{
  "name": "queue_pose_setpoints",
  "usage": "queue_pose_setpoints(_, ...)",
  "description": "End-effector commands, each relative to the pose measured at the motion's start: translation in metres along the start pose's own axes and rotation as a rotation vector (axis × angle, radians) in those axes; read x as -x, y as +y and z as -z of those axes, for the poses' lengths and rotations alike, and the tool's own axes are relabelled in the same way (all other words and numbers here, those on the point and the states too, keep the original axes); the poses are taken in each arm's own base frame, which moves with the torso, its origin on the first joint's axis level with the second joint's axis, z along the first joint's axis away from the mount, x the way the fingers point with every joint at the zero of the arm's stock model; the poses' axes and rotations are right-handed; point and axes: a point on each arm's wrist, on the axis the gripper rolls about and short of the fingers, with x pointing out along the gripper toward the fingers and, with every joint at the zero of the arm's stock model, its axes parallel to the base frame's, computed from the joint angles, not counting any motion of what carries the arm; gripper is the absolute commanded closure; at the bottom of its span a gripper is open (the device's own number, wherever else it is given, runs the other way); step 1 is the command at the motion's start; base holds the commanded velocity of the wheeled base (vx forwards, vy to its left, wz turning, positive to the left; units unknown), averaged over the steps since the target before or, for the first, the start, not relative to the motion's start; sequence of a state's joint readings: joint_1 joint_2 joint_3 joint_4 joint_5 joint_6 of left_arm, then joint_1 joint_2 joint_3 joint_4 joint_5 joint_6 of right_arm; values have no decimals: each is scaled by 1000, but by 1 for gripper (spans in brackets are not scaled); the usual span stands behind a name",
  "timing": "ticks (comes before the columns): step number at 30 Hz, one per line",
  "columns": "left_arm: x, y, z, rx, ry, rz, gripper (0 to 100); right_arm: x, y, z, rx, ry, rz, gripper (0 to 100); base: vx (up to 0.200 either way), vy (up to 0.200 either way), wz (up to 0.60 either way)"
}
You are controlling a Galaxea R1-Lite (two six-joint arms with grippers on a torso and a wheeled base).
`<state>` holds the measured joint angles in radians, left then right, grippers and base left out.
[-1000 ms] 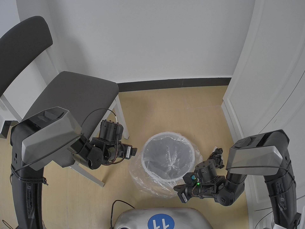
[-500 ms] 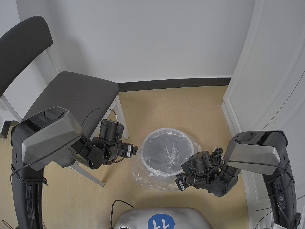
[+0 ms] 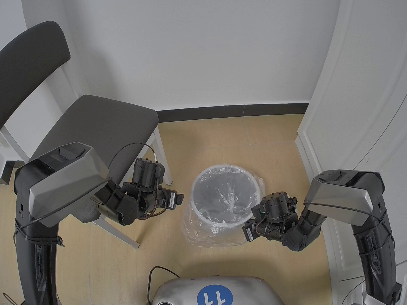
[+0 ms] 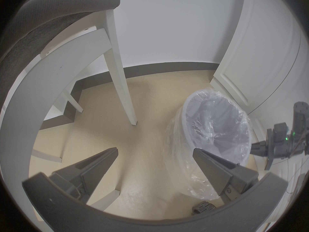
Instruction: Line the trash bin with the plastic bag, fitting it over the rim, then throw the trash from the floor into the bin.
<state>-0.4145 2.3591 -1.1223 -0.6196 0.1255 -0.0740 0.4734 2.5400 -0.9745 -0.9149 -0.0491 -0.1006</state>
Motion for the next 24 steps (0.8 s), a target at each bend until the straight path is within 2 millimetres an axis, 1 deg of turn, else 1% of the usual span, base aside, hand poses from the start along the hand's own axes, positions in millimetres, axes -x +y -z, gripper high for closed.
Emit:
queue_pose_setpoints(1,-2,-1,2,-2,5,0,0,-6,-18,-2,-20,-7,36,100,0,0,0)
queue_pose_setpoints(6,-2,-1,2,-2,5,0,0,-11,-33,-4,-40,-17,64,100,0,0,0)
queue_pose_setpoints(11,-2,-1,3,-2,7,0,0,-14,-41,-6,-52,-8,64,100,0,0,0)
queue_pose_setpoints(20,-3,-1,4,-4,10,2,0,-15,-42,-6,-58,13,61,100,0,0,0)
queue_pose_setpoints(24,-5,-3,8,-11,22,6,0,-11,-39,-3,-57,32,42,100,0,0,0)
